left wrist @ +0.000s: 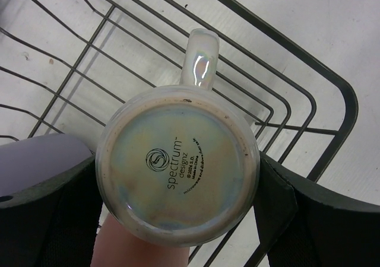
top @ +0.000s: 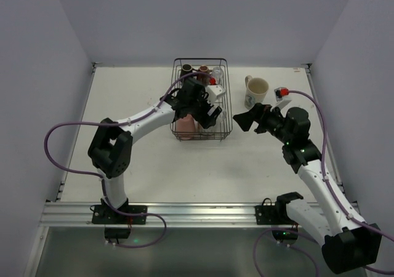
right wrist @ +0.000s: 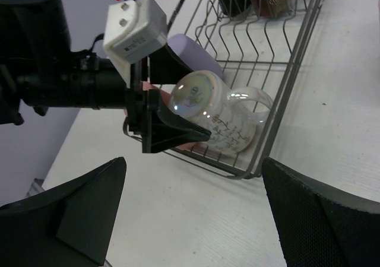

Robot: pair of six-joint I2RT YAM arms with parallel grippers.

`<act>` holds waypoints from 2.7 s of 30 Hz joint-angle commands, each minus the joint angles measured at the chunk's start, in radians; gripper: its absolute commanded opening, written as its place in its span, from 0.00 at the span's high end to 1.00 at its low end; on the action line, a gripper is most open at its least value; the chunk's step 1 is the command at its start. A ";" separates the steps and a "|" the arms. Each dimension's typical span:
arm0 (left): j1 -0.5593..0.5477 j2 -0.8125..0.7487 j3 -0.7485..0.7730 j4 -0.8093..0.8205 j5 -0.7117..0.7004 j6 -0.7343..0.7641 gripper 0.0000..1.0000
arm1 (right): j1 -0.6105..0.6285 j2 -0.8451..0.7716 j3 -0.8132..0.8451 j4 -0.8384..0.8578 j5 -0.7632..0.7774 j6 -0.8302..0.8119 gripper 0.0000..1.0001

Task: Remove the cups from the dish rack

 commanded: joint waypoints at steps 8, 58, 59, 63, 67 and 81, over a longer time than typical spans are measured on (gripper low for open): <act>0.002 -0.128 0.055 0.111 -0.100 -0.051 0.94 | 0.008 -0.062 -0.074 0.272 -0.104 0.213 0.04; 0.007 -0.575 -0.257 0.730 0.188 -0.988 1.00 | 0.052 0.145 -0.213 1.130 -0.281 0.547 0.20; 0.006 -0.578 -0.277 0.767 0.197 -1.008 1.00 | 0.054 0.157 -0.212 1.154 -0.288 0.556 0.21; -0.001 -0.598 -0.345 0.858 0.208 -1.111 1.00 | 0.055 0.186 -0.210 1.314 -0.301 0.625 0.28; -0.024 -0.621 -0.392 0.890 0.172 -1.128 1.00 | 0.065 0.189 -0.204 1.354 -0.279 0.662 0.41; -0.056 -0.676 -0.414 0.764 0.122 -0.978 0.14 | 0.086 0.061 -0.259 1.229 -0.184 0.624 1.00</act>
